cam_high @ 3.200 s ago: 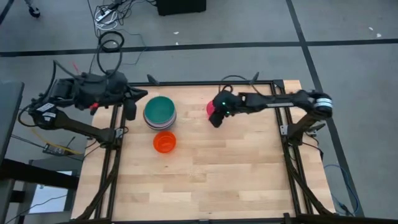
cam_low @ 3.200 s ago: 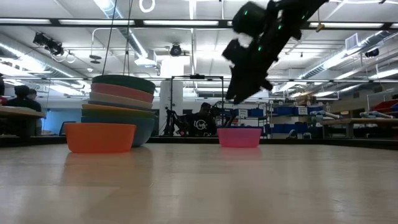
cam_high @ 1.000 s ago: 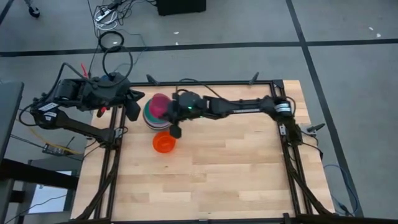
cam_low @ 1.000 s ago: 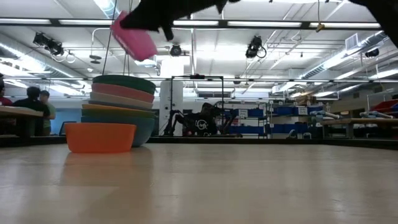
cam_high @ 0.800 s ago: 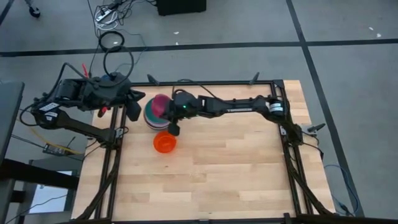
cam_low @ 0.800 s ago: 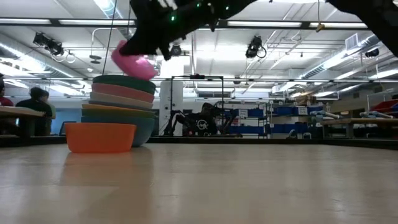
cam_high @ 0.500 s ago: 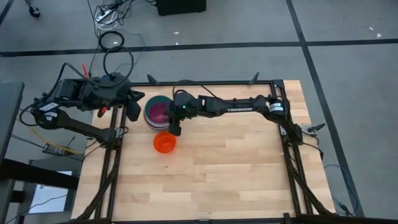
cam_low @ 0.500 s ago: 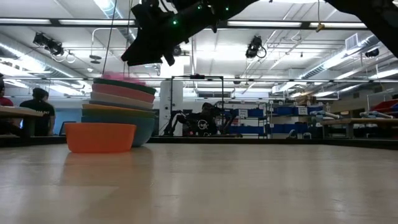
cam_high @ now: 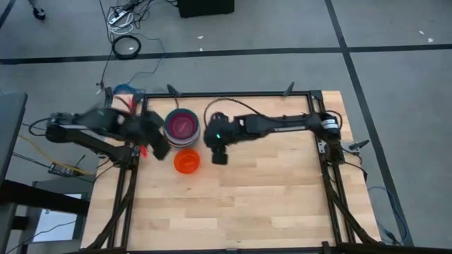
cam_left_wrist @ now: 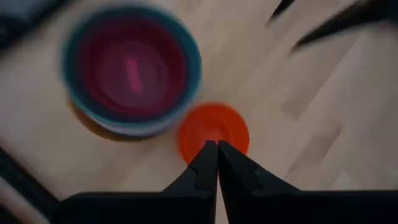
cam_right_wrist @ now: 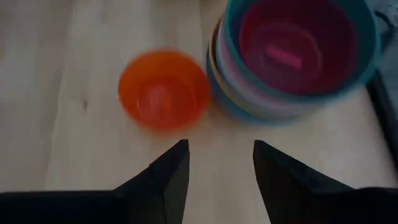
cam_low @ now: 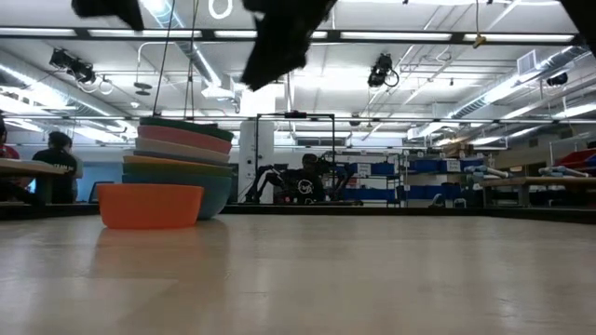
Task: Nest bowls inside each other
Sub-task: Stack the orange bowl on top of the red bowl
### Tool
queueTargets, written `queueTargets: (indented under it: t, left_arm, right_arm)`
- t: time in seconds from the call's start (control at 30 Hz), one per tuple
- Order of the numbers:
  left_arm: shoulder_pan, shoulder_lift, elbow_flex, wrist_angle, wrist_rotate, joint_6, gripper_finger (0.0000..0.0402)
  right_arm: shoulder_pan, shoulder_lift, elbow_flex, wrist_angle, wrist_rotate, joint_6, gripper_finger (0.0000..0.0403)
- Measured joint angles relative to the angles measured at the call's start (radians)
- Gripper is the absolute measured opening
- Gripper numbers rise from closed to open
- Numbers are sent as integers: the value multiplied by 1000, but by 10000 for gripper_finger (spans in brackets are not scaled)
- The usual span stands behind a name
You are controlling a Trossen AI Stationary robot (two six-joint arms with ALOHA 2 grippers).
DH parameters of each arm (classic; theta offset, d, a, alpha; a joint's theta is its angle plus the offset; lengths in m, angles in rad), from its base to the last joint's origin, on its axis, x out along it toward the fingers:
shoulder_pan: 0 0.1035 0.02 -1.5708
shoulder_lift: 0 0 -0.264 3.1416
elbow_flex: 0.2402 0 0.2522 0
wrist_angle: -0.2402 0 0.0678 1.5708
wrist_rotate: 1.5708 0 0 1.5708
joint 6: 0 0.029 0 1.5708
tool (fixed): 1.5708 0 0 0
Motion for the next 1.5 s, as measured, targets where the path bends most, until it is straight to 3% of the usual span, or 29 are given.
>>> queueTargets:
  t: [0.2,0.4,0.7,0.93,1.17,1.5]
  left_arm:
    - [-106,12,-313,228,51,-196,19]
    - [-163,62,-491,494,40,-320,19]
    - [-166,179,-512,481,-25,-396,19]
    - [-165,240,-512,365,-27,-481,19]
    - [-165,240,-511,372,-27,-482,32]
    - [-142,245,-511,371,-17,-484,108]
  right_arm:
    - [148,-99,0,-258,228,33,164]
    - [313,-225,0,-456,395,190,164]
    - [533,-401,0,-602,580,526,162]
    - [638,-423,0,-623,674,649,160]
    - [648,-409,-26,-623,678,673,160]
    - [638,-404,-51,-629,669,679,160]
